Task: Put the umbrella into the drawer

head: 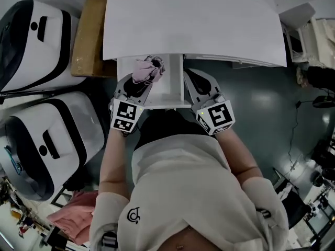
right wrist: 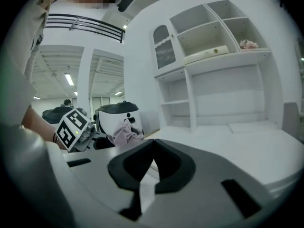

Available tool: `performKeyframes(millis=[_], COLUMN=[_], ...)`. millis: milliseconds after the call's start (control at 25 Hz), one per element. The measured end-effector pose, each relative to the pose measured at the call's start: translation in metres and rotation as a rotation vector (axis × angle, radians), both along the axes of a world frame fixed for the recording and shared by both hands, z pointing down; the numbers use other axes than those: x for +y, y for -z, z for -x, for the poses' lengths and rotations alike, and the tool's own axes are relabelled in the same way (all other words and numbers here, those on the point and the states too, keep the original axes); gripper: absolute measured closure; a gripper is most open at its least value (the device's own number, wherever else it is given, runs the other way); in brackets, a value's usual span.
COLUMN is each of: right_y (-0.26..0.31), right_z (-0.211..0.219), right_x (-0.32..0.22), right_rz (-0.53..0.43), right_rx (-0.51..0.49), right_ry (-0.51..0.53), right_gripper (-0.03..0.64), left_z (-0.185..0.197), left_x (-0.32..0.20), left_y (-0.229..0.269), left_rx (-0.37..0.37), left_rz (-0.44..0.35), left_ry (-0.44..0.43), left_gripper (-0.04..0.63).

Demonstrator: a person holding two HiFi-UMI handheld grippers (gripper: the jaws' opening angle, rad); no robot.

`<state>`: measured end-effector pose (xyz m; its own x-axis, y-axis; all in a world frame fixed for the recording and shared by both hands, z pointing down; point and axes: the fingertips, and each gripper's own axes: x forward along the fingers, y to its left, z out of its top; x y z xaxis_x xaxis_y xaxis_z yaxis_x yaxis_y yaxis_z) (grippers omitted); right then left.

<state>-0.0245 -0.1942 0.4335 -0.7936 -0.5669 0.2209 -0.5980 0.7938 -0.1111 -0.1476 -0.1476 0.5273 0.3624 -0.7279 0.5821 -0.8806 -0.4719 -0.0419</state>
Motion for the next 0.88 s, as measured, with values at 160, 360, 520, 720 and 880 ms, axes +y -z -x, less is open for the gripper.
performKeyframes(millis=[160,360,520,720,880], right_y=[-0.014,-0.032,-0.051,-0.078,-0.095], right_z=[-0.011,-0.016,-0.012,-0.011,-0.008], right_x=[-0.016,-0.022,-0.023,-0.022,-0.025], right_rz=[0.035,0.053,0.074,0.127,0.149], right_rx=[0.001,-0.01,-0.015,-0.001,0.006], right_ry=[-0.065,-0.104,-0.126,-0.161,-0.201], right_gripper=[0.611,0.61,0.609,0.609,0.609], left_z=[-0.007,-0.022,-0.02,-0.017,-0.011], left_x=[-0.017,-0.024,-0.019,-0.01,-0.006], left_y=[-0.038,-0.079,-0.123,-0.175,-0.218], left_rx=[-0.011,0.038,0.016,-0.033,-0.056], left_rz=[0.066,0.132,0.224,0.303,0.396], left_ry=[-0.087,-0.196,-0.273,-0.339,-0.364], left_gripper=[0.362,0.362,0.362,0.362,0.362])
